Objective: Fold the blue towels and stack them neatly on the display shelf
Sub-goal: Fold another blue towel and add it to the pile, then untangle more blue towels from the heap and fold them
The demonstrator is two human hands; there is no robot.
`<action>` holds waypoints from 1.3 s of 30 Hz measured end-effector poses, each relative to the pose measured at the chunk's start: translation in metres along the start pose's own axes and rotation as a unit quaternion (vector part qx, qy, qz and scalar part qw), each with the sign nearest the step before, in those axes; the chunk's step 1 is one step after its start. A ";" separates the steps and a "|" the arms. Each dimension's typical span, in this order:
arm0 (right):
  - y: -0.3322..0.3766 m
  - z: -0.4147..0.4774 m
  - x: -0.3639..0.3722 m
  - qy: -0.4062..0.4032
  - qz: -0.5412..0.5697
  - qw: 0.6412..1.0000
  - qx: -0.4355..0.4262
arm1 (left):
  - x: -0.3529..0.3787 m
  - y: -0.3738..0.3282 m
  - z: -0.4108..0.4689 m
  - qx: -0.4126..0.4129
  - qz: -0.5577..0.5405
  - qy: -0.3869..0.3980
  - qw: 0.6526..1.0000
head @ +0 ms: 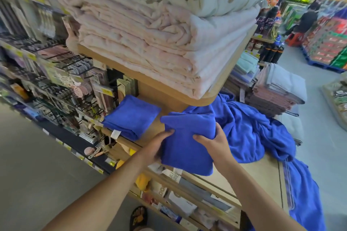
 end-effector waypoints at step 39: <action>-0.063 0.072 0.046 0.021 -0.192 0.977 -0.095 | -0.117 -0.067 -0.054 0.280 0.676 -0.410 0.545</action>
Point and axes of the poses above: each hand's wrist, its own z-axis towards the middle knuckle, its own x-axis out of the palm, y = z × x, the point moved 5 cm from there along z, towards the middle knuckle, and after that the axes turned 8 degrees about z, right-handed, at the moved point
